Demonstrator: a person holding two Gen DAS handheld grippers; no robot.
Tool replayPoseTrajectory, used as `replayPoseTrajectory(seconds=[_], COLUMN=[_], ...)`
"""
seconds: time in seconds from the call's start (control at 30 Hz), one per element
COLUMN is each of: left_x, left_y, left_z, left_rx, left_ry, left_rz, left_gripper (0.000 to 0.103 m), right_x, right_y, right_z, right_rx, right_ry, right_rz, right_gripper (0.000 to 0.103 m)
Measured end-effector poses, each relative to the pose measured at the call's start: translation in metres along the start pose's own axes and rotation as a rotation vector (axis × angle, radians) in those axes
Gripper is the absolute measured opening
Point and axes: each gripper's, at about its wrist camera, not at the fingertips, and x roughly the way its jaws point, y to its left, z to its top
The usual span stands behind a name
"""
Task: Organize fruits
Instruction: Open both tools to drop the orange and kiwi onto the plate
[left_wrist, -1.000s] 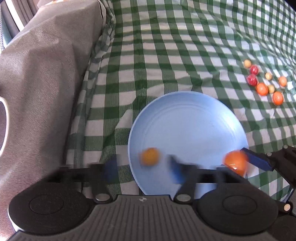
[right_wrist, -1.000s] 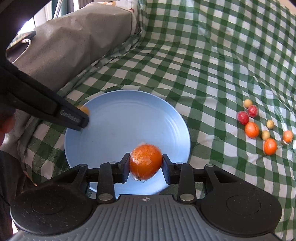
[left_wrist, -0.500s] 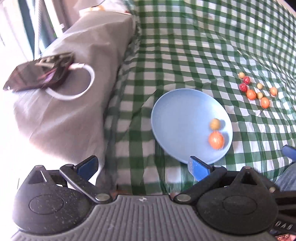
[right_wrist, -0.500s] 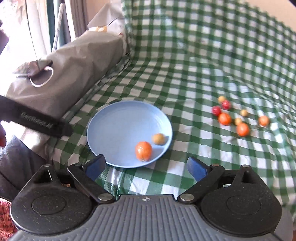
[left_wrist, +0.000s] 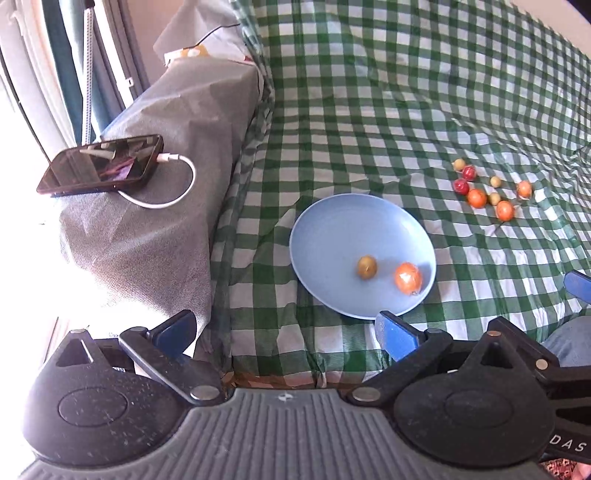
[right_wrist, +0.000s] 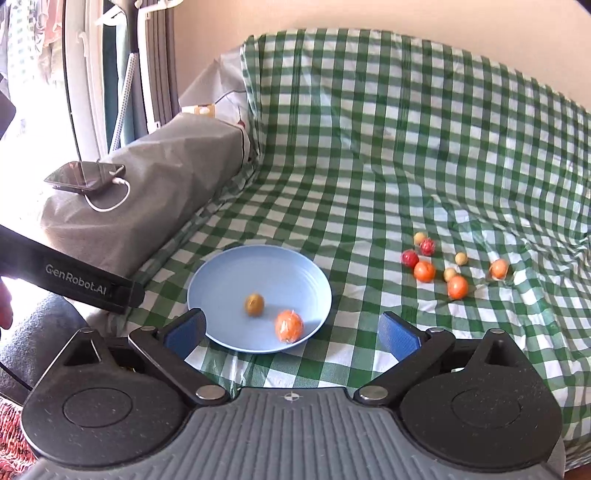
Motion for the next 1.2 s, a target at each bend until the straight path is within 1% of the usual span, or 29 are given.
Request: replayPoseTrajectory(seconds=[0.17,0.47,0.87,1.2], left_x=[-0.007,-0.007,0.001,0.016], left_y=[-0.001,-0.001,-0.003,-0.009], left_z=[-0.001,-0.001,0.0,0.008], left_rx=[-0.001,-0.001,0.009,0.026], left_ry=[-0.017,-0.019,-0.001,0.031], left_rz=[-0.002,-0.002,0.002,0.014], left_gripper=[0.103,0.103,0.103,0.103], right_x=[-0.007,-0.009,-0.001,0.014], right_y=[-0.001,0.0,0.0,-0.009], right_z=[-0.001,-0.001,-0.001,-0.004], right_rx=[0.014,0.025,0.052,0.101], right_ry=[-0.016,-0.018,0.001,0.033], right_rz=[-0.006,-0.009,-0.008,-0.008], right_gripper=[0.1,0.1,0.1,0.1])
